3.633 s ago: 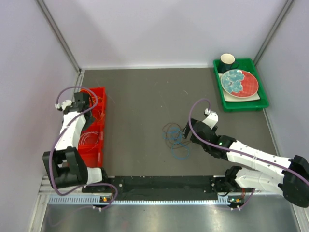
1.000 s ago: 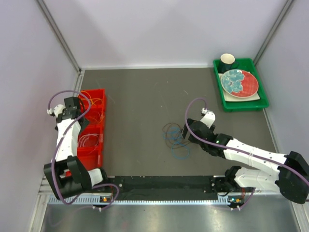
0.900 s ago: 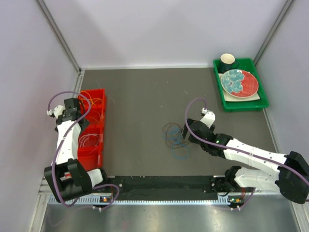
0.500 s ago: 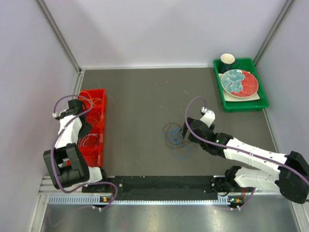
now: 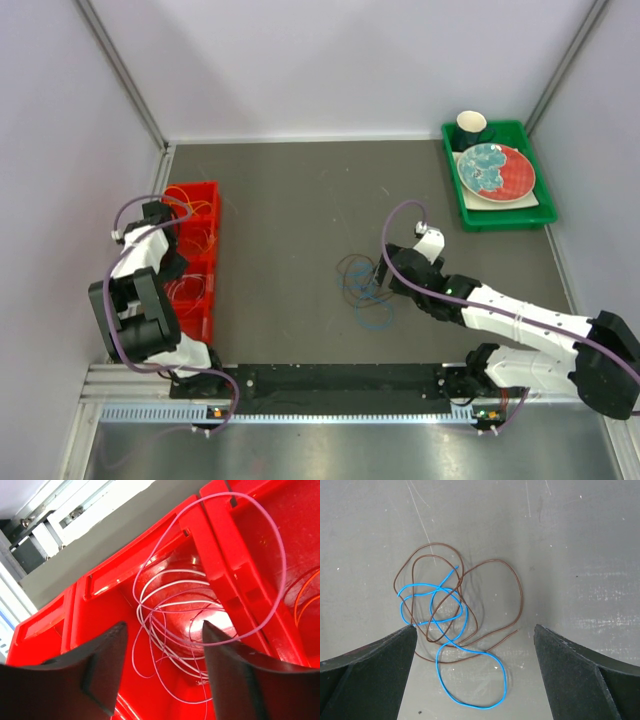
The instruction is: Untangle the cables
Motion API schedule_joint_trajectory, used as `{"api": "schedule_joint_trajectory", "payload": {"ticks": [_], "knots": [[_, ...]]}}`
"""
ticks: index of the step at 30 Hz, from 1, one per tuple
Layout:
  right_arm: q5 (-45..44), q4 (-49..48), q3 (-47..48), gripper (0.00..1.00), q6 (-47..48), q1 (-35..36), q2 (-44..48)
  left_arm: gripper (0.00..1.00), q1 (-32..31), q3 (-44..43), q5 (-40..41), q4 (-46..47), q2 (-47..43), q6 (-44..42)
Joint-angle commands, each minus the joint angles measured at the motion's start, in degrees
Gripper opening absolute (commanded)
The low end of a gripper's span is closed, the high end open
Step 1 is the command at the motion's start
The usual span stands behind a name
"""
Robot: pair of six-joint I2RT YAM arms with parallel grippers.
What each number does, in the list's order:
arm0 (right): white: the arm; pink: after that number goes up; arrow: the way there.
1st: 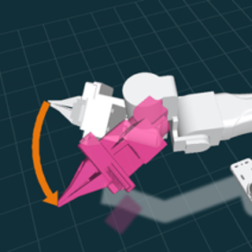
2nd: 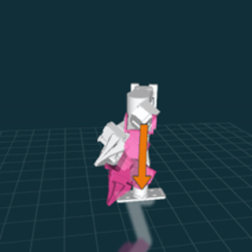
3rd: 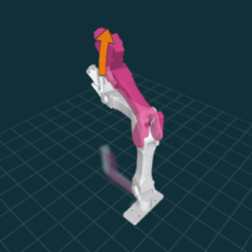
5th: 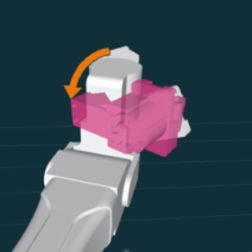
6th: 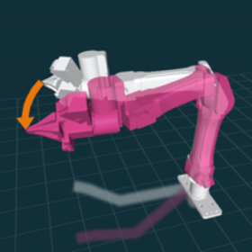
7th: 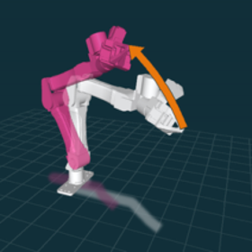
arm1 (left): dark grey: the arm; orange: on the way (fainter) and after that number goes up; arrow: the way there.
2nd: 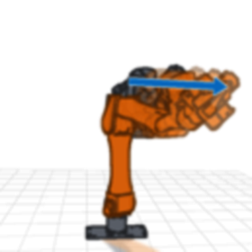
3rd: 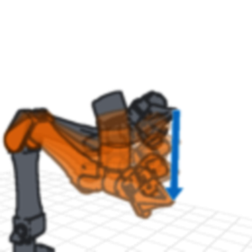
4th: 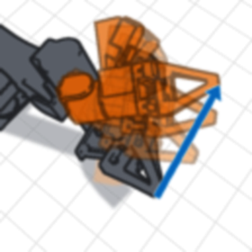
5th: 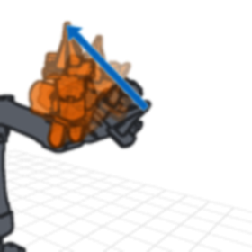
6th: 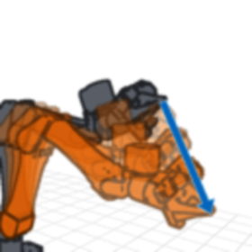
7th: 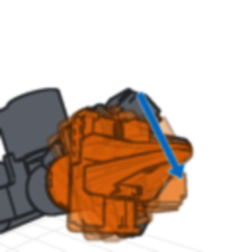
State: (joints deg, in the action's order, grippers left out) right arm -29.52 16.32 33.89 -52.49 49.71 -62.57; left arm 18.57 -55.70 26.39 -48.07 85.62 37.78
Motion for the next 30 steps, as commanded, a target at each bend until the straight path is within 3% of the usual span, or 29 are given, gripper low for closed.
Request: {"api": "schedule_joint_trajectory", "payload": {"ticks": [1,4,5,7,14,21,22,24,26,27,30], "knots": [[0.1,-0.8,3.1,0.99,0.8,-0.3,-0.5,0.6,0.4,-2.4,2.8,2.1,-0.5,0.5],[0.2,-0.7,3.5,0.99,1.1,-0.3,-1.2,0.43,0.8,-2.7,2.5,2.4,-0.6,0.2],[0.2,-0.5,3.8,0.99,1.1,-0.3,-1.5,0.25,0.9,-2.9,2.1,2.5,-0.5,0.1],[0.4,-0.1,4.2,0.99,1.2,-0.3,-2.0,0.0,0.9,-3.0,1.5,2.4,-0.5,0.1],[0.5,-0.3,4.3,0.99,1.2,-0.3,-2.3,0.0,0.9,-5.2,-1.3,-0.8,-7.0,-0.6],[0.5,-0.1,4.5,0.99,1.2,-0.3,-2.4,0.01,0.9,-6.7,1.7,-3.7,-15.9,0.1],[0.5,-0.1,4.5,0.99,1.2,-0.4,-2.4,0.11,0.9,-5.9,1.4,-3.7,-16.5,0.3],[0.5,-0.1,4.4,0.99,1.2,-0.3,-2.4,0.55,0.9,-4.5,-0.5,-2.6,-17.8,-0.3],[0.6,-0.1,4.5,0.99,1.2,-0.3,-2.3,0.92,0.9,-1.9,-1.1,-1.7,-18.3,-1.2],[0.6,0.0,4.5,0.99,1.2,-0.3,-2.4,0.99,0.9,-1.1,-0.6,-0.6,-18.2,-1.4],[0.8,0.0,4.5,0.99,1.3,-0.3,-2.4,0.99,0.9,0.2,-1.4,0.0,-16.3,-1.7]]}}
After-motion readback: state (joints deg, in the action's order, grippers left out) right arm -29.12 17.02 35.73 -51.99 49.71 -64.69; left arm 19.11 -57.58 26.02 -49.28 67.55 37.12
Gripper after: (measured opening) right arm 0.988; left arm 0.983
